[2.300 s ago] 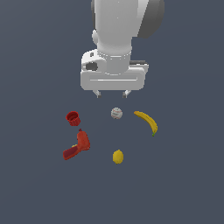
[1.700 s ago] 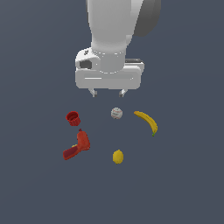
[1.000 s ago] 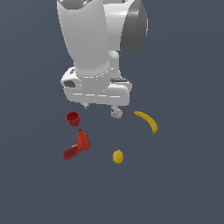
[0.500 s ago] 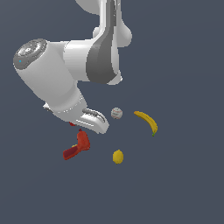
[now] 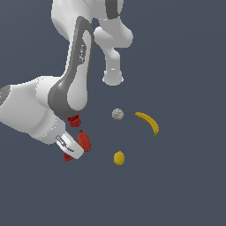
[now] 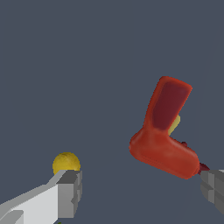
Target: Pick up a designated object from a clutter of objects.
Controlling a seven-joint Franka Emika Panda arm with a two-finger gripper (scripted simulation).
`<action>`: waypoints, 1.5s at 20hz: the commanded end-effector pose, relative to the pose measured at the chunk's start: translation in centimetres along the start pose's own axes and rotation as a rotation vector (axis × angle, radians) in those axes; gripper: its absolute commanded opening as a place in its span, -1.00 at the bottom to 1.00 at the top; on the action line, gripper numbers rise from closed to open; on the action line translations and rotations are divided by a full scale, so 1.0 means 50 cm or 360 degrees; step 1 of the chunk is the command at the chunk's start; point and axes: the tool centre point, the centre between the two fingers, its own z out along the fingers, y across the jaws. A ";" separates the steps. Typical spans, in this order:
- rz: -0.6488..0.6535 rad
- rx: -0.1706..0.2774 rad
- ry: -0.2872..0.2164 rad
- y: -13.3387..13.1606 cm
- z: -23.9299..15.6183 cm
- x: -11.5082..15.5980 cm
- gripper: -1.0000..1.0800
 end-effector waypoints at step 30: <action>0.0614 0.0291 -0.0149 0.152 0.204 0.165 1.00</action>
